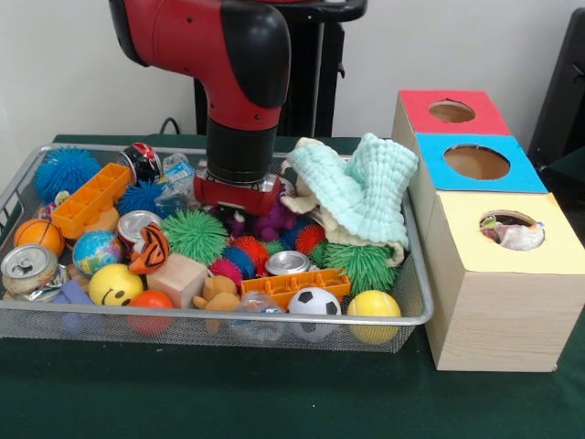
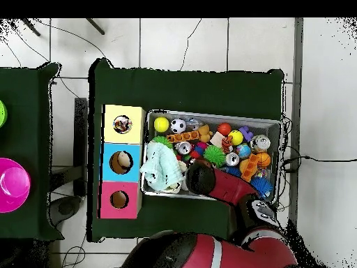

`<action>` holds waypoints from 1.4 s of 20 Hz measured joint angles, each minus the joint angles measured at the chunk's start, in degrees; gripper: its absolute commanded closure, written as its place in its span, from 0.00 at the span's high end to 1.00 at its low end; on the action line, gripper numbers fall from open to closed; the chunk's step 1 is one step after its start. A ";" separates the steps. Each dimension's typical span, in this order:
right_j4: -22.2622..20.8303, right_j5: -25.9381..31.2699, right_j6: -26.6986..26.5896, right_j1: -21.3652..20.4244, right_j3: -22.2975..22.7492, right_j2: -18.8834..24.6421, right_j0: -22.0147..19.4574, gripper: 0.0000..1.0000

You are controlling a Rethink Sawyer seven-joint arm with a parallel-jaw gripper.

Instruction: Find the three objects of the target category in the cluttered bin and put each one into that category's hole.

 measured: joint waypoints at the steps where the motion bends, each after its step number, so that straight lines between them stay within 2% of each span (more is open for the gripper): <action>1: 0.00 0.00 0.00 -0.01 0.00 0.21 -0.14 0.00; 13: -0.01 0.01 0.00 -0.83 1.11 2.51 -2.80 0.00; 17: 0.24 1.21 0.00 -4.13 3.66 3.75 -2.97 0.00; 18: 0.91 4.15 -0.01 -7.39 5.26 3.73 -2.04 0.00; 20: 1.41 6.63 0.00 -9.47 5.95 3.60 -1.23 0.00; 21: 2.02 10.15 0.00 -12.06 6.56 3.36 -0.07 0.00; 23: 2.55 13.62 0.00 -14.31 6.86 3.13 1.01 0.00; 28: 5.57 28.99 -0.01 -23.47 7.06 2.96 5.09 0.00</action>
